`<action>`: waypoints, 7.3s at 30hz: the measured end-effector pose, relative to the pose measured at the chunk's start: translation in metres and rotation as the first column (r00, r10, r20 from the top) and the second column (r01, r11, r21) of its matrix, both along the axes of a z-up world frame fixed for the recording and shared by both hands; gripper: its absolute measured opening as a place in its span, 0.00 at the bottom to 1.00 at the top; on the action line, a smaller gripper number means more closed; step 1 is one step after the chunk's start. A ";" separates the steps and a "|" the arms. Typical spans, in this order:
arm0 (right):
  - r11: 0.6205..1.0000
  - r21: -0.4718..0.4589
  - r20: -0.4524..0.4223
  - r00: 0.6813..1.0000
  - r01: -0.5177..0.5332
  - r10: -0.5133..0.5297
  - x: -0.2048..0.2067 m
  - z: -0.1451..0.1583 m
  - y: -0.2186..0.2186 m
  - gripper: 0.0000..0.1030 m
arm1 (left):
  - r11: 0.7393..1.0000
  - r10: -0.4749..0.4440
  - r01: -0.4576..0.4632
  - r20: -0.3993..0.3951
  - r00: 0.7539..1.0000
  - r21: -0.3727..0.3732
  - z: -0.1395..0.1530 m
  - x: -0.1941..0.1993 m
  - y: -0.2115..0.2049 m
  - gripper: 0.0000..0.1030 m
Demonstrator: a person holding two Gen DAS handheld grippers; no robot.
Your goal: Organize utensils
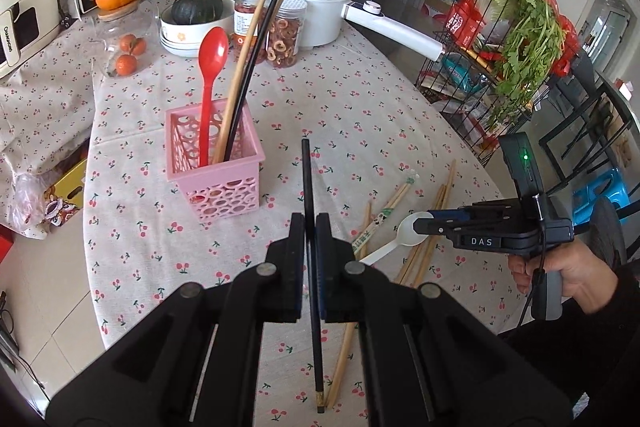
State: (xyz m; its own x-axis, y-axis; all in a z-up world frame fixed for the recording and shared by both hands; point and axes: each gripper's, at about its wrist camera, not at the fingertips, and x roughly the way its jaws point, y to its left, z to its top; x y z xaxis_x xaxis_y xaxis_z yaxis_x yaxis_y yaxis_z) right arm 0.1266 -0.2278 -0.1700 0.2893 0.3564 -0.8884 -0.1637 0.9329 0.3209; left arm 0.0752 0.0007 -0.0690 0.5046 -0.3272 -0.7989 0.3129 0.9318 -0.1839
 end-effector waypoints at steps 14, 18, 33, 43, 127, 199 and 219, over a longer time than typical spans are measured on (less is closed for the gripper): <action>0.994 -0.113 0.186 0.982 -0.001 0.022 -0.026 0.058 0.011 0.04 | 1.000 0.013 -0.014 0.106 0.994 0.005 0.027 -0.016 0.007 0.06; 0.987 -0.161 0.318 0.947 0.012 0.041 -0.036 0.097 0.019 0.03 | 0.999 0.032 -0.029 0.188 0.982 -0.018 0.051 -0.022 0.015 0.06; 0.994 -0.098 0.063 0.997 0.052 -0.046 -0.013 0.057 0.000 0.46 | 0.996 0.074 -0.062 0.219 0.973 -0.059 0.062 -0.018 0.029 0.06; 0.972 -0.234 0.062 0.998 0.007 0.007 0.016 0.034 -0.012 0.46 | 0.998 0.040 -0.031 0.185 0.982 -0.055 0.053 -0.018 0.019 0.06; 0.982 0.115 0.715 0.699 -0.153 0.025 -0.001 0.236 0.122 0.05 | 0.963 0.250 -0.183 0.401 0.881 -0.198 0.073 0.061 0.069 0.41; 0.971 -0.200 0.380 0.924 0.130 -0.045 -0.041 0.106 -0.017 1.00 | 0.981 0.164 -0.191 -0.385 0.908 -0.033 -0.083 0.005 0.007 0.99; 0.965 -0.248 0.328 0.945 0.080 0.006 -0.036 0.091 -0.012 1.00 | 0.956 0.251 -0.289 -0.387 0.887 -0.043 -0.109 0.021 -0.020 0.22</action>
